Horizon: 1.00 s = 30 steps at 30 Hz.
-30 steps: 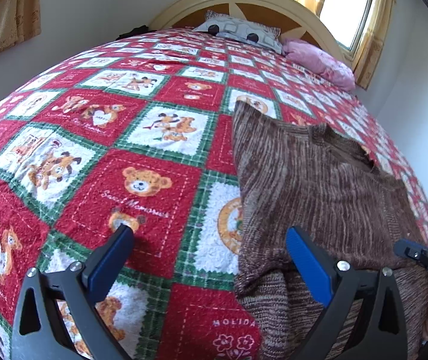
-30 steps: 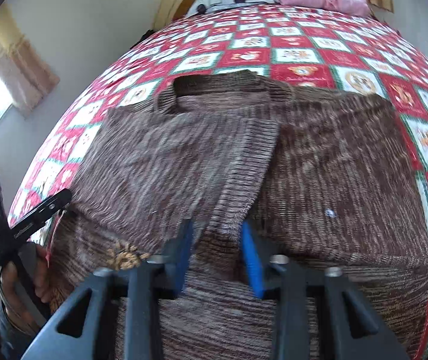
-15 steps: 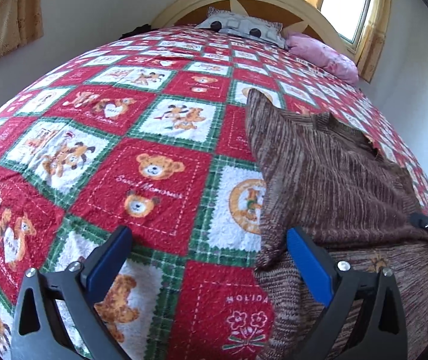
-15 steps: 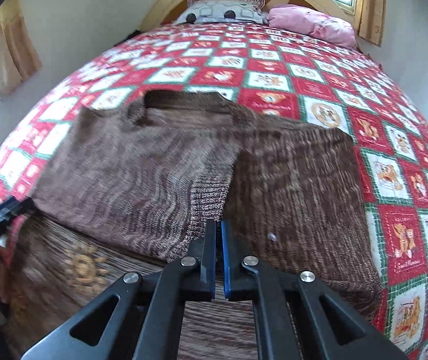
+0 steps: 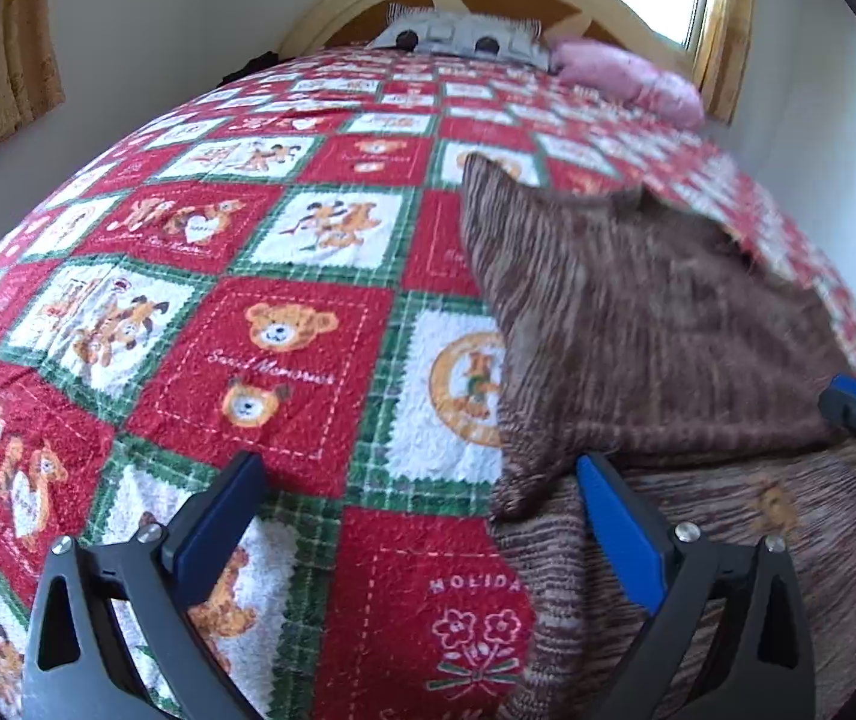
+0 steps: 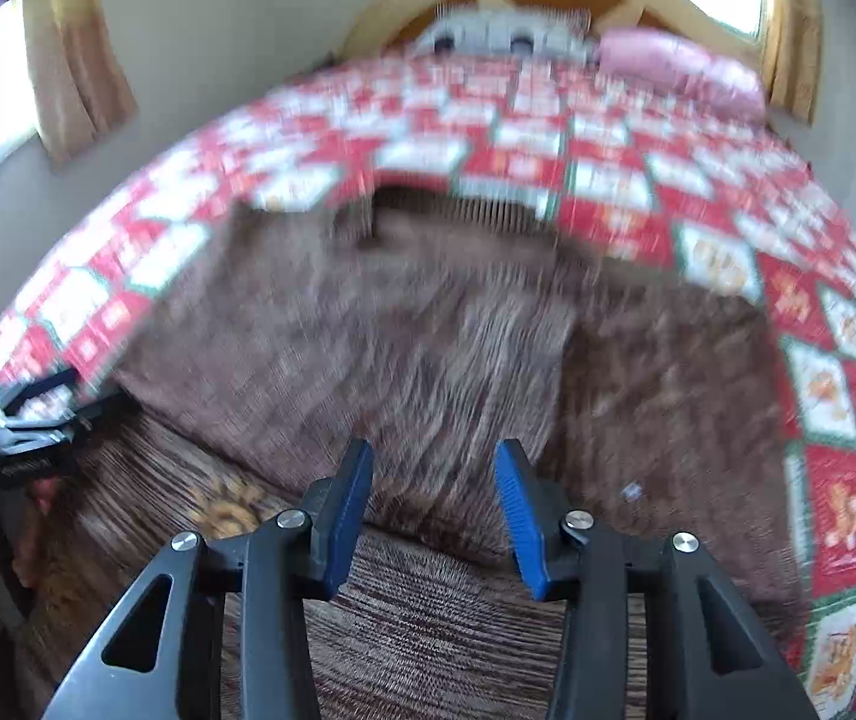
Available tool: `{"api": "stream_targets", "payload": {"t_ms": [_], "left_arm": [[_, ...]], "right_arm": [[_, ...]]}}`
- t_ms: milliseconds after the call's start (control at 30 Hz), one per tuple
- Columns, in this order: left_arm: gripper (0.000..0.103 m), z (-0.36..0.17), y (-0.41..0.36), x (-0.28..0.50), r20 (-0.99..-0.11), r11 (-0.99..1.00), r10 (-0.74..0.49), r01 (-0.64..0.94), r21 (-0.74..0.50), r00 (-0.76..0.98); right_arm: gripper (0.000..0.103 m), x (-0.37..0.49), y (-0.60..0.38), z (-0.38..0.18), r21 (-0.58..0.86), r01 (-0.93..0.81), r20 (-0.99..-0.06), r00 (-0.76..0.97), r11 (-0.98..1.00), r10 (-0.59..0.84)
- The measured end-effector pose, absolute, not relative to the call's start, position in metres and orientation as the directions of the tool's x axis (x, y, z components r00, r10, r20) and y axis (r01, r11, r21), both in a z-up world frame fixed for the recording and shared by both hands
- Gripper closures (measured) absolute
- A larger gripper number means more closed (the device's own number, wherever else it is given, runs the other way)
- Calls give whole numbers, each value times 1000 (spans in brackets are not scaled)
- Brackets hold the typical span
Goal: Fold small clothes
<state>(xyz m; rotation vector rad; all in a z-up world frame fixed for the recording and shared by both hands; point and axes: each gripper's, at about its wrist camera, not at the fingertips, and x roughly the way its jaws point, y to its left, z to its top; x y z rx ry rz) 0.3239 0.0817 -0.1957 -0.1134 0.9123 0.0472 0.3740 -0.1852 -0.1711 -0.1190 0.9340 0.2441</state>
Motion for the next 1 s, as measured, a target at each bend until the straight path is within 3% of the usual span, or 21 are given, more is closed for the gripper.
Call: {"api": "stream_targets", "payload": {"t_ms": [167, 300, 367, 700, 900, 1000], "left_arm": [[0, -196, 79, 323, -792, 994, 28, -97, -39, 609], [0, -197, 77, 323, -794, 995, 42, -97, -22, 607], [0, -197, 76, 323, -795, 995, 45, -96, -16, 605], [0, -191, 68, 315, -788, 996, 79, -80, 39, 610], [0, -175, 72, 287, -765, 997, 33, -75, -20, 643], [0, -178, 65, 279, -769, 998, 49, -60, 14, 638]], "right_arm": [[60, 371, -194, -179, -54, -214, -777, 623, 975, 94], [60, 363, -223, -169, -7, -161, -749, 655, 987, 102], [59, 369, -242, -173, 35, -124, -777, 621, 992, 105], [59, 339, -244, -173, 19, -192, -785, 605, 981, 134], [59, 313, -244, -173, -4, -206, -783, 609, 979, 125], [59, 304, -248, -174, 1, -199, -783, 609, 980, 124]]}}
